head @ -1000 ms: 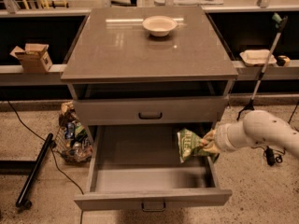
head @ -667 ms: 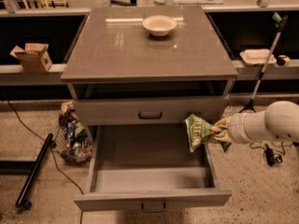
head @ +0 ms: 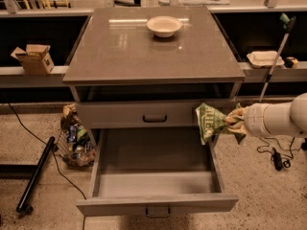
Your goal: Pick green jalapeno chip bag from middle drawer and place on counter
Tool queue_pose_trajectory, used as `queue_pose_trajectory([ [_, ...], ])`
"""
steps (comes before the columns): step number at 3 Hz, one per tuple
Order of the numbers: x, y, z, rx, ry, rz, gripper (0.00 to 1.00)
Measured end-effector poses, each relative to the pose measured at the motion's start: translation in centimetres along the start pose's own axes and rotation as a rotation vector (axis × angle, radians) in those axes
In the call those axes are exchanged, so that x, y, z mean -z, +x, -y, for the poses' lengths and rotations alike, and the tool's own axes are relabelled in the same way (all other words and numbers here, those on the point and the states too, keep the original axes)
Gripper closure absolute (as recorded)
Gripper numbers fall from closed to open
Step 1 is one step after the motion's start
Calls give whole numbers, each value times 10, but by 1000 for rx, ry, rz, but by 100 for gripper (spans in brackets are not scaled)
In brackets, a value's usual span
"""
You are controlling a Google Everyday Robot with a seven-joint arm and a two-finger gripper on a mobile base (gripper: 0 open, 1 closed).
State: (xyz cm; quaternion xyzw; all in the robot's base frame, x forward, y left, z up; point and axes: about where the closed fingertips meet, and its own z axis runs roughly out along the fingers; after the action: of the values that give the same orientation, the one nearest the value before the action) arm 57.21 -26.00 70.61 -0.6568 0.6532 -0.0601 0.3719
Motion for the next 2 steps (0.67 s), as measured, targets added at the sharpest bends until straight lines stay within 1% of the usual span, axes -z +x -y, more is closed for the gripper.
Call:
queue_pose_trajectory([
  [1, 15, -5, 26, 17, 31, 51, 100],
  [2, 49, -32, 71, 82, 83, 194, 100],
])
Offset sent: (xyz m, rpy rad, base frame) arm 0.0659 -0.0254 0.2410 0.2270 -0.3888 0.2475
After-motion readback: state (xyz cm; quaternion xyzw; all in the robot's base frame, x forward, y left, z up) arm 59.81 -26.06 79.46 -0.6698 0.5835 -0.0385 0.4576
